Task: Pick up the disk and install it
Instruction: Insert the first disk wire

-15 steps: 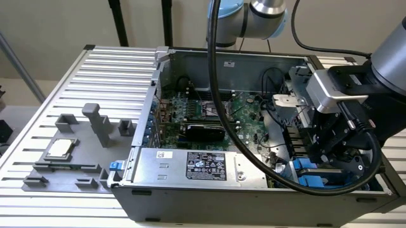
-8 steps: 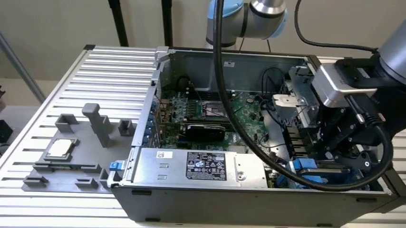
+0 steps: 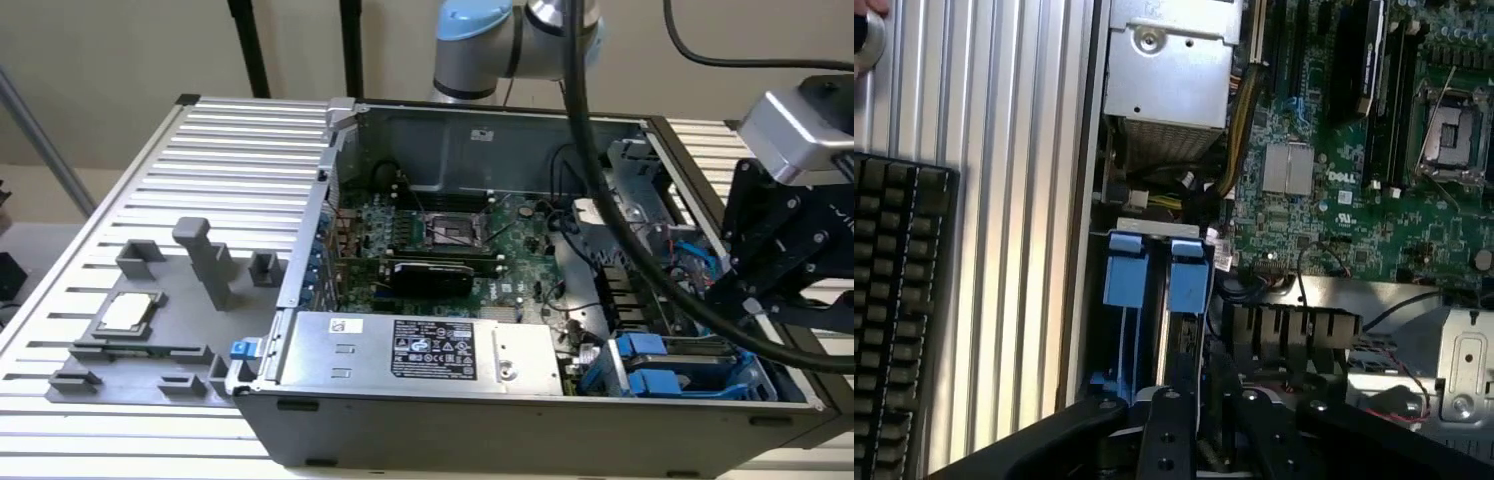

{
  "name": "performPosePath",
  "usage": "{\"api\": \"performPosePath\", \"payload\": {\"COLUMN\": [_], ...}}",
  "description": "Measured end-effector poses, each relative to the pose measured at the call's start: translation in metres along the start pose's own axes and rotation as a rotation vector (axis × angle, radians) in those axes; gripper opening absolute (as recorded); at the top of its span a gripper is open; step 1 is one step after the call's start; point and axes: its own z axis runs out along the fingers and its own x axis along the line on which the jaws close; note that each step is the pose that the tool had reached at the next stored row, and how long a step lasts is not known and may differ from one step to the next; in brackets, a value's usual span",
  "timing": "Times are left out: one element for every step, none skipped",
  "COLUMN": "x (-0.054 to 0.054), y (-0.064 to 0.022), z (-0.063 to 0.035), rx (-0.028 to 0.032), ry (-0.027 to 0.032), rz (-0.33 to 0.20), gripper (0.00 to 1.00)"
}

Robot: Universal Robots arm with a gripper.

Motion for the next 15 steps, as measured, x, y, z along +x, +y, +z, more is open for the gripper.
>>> {"api": "performPosePath", "payload": {"x": [0.000, 0.001, 0.001, 0.001, 0.001, 0.001, 0.001, 0.000, -0.001, -0.002, -0.004, -0.005, -0.007, -0.008, -0.010], "y": [-0.0044, -0.0093, -0.0137, -0.0182, -0.0224, -0.0251, -0.0269, -0.0281, -0.0289, -0.0296, -0.0298, -0.0299, -0.0301, -0.0304, -0.0305], "z": [-0.0002, -0.0003, -0.0004, -0.0005, -0.0003, 0.0008, 0.0026, 0.0043, 0.0063, 0.0083, 0.0103, 0.0122, 0.0143, 0.0162, 0.0181], "rx": [0.0002, 0.0005, 0.0007, 0.0008, 0.0009, 0.0008, 0.0009, 0.0008, 0.0009, 0.0008, 0.0008, 0.0008, 0.0007, 0.0007, 0.0007], "ry": [-0.0032, -0.0069, -0.0103, -0.0130, -0.0135, -0.0139, -0.0137, -0.0135, -0.0136, -0.0136, -0.0135, -0.0134, -0.0136, -0.0135, -0.0135], "rz": [0.000, 0.000, 0.000, 0.000, 0.000, 0.000, 0.000, -0.001, -0.001, -0.001, -0.001, -0.002, -0.002, -0.003, -0.003], "gripper": [0.00, 0.00, 0.00, 0.00, 0.00, 0.00, 0.00, 0.00, 0.00, 0.00, 0.00, 0.00, 0.00, 0.00, 0.00]}}
